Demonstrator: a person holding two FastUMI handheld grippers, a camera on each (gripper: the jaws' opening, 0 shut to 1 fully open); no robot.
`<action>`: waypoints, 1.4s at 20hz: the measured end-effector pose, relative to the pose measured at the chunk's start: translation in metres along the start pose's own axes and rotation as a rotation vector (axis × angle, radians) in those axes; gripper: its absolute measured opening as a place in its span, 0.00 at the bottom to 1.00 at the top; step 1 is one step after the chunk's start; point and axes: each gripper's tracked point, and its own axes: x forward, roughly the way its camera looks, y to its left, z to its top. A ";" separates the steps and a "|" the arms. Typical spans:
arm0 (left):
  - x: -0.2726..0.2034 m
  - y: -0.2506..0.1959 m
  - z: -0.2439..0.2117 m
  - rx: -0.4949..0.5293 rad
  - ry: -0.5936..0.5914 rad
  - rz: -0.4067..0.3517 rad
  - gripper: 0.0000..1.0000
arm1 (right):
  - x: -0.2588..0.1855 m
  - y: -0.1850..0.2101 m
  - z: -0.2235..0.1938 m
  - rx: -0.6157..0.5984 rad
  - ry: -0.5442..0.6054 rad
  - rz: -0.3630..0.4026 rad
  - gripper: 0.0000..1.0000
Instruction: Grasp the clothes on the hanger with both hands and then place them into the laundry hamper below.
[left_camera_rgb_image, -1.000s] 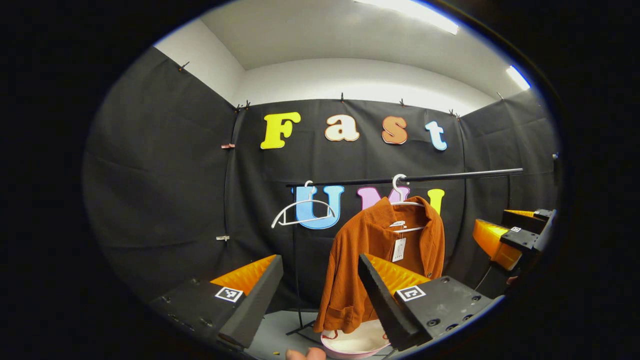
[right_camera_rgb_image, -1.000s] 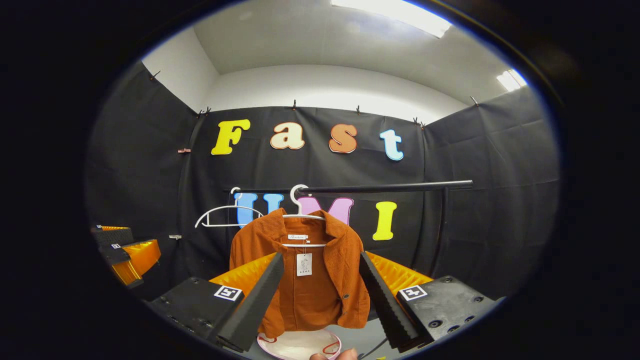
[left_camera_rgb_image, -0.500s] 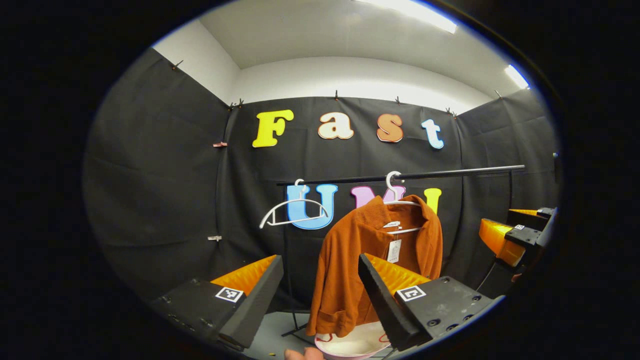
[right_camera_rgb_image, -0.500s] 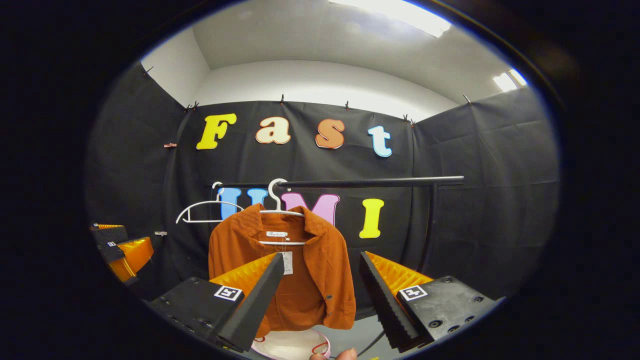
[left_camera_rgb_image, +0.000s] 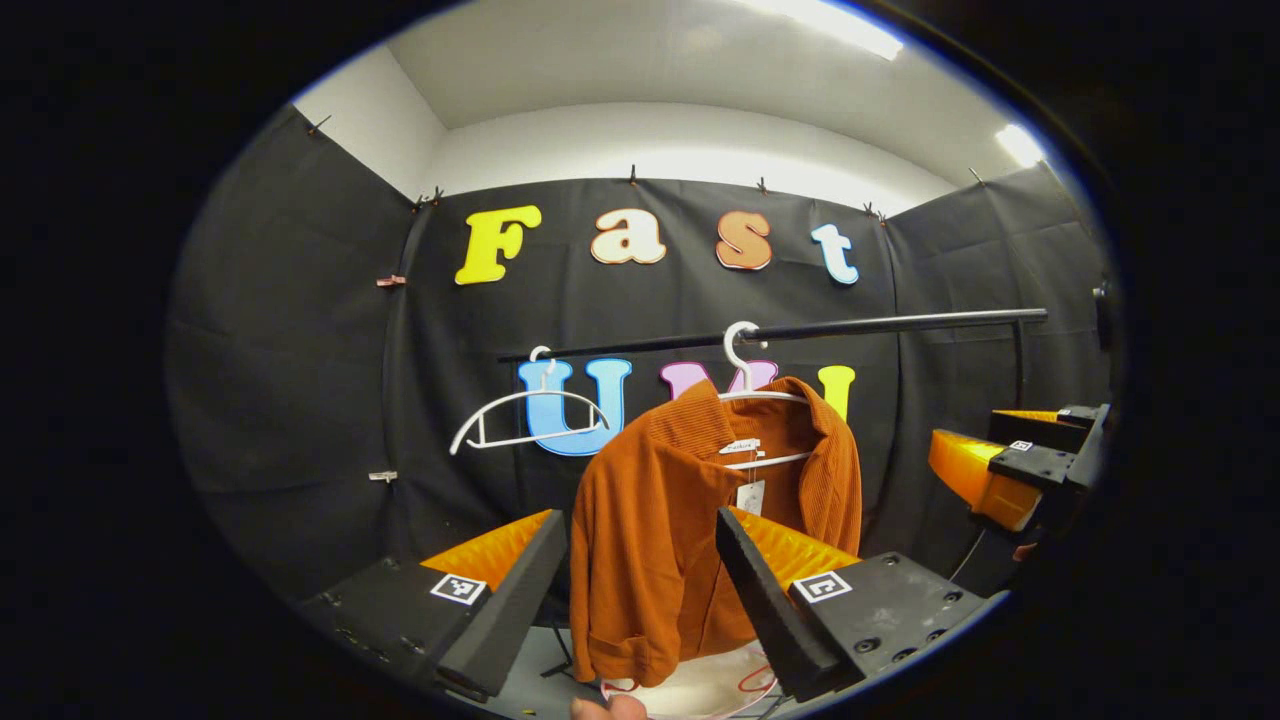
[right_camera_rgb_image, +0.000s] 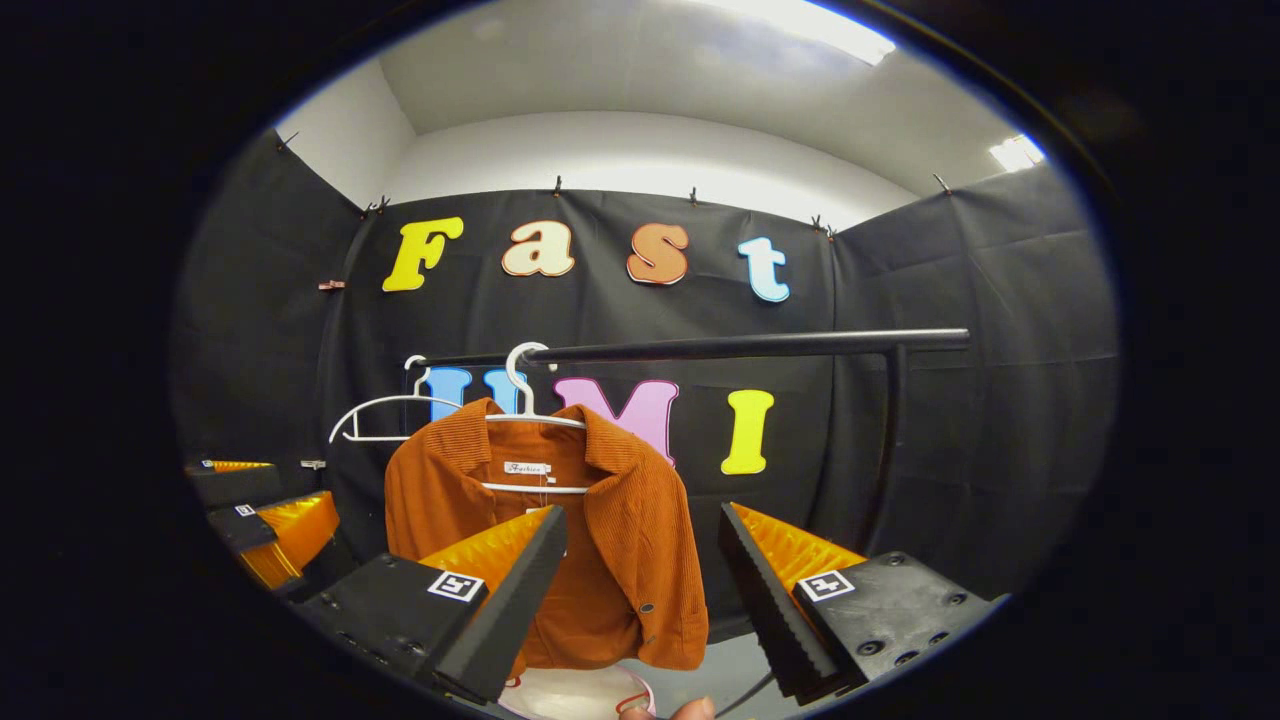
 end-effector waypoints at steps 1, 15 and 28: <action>0.012 -0.008 0.000 0.005 -0.004 -0.004 0.95 | 0.010 0.001 -0.003 0.001 0.000 0.015 0.98; 0.175 -0.057 -0.058 0.080 -0.023 0.044 0.96 | 0.111 -0.017 -0.085 0.053 0.083 0.108 0.98; 0.199 -0.014 -0.065 -0.021 0.007 0.078 0.05 | 0.160 0.055 -0.095 0.084 0.038 0.176 0.99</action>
